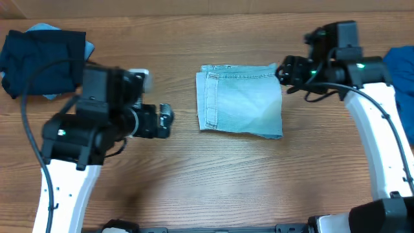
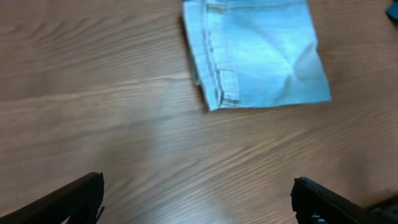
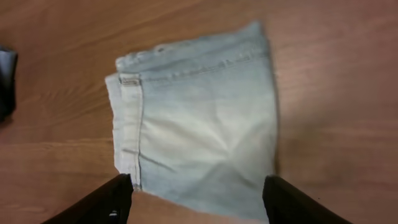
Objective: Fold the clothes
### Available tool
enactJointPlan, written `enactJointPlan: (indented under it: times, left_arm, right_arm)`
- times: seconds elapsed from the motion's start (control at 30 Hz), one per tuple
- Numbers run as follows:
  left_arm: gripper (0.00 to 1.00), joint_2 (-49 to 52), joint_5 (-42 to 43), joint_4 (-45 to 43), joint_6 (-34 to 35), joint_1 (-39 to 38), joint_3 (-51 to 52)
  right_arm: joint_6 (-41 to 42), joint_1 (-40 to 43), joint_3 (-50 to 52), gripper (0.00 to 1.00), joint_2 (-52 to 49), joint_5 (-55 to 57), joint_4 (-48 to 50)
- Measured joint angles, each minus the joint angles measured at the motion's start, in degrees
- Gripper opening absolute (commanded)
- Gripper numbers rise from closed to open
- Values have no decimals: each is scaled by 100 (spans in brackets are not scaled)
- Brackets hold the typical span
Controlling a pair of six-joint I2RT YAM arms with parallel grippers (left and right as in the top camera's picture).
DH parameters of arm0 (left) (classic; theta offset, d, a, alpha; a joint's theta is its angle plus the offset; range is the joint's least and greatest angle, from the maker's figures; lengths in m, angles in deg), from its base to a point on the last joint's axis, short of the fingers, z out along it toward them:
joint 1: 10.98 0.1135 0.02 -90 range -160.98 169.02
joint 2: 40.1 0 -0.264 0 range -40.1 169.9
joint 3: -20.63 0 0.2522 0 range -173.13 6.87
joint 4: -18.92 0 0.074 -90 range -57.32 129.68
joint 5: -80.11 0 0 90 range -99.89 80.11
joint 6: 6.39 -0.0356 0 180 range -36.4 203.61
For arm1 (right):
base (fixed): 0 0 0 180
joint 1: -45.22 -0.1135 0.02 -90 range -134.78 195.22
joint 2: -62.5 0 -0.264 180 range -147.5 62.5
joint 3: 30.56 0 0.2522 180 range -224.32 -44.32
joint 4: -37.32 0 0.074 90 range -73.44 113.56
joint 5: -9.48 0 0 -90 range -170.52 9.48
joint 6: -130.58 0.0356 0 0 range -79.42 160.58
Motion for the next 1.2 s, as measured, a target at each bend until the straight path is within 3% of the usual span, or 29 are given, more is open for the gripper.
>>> enactJointPlan:
  times: [0.03,0.23,0.4,0.5,0.63,0.83,0.9,1.2]
  left_arm:
    - [100,0,-44,-79,4,-125,0]
    - [100,0,-138,-291,149,-348,0]
    - [100,0,-170,-363,173,-348,0]
    - [100,0,-192,-387,173,-348,0]
    - [100,0,-212,-396,173,-348,0]
    - [100,0,-214,-400,173,-348,0]
    - [100,0,-214,-400,173,-348,0]
    - [100,0,-238,-468,173,-348,0]
  right_arm:
    - [26,22,2,95,0,2,-103]
    - [245,98,321,93,-225,85,-304]
    - [291,345,667,80,-881,63,-326]
    - [280,380,763,78,-1161,63,-365]
    - [278,380,846,68,-1357,44,-400]
    - [275,380,1073,69,-1360,37,-188]
    - [275,380,1294,77,-1357,33,-31]
    - [269,380,2144,80,-1360,-264,789]
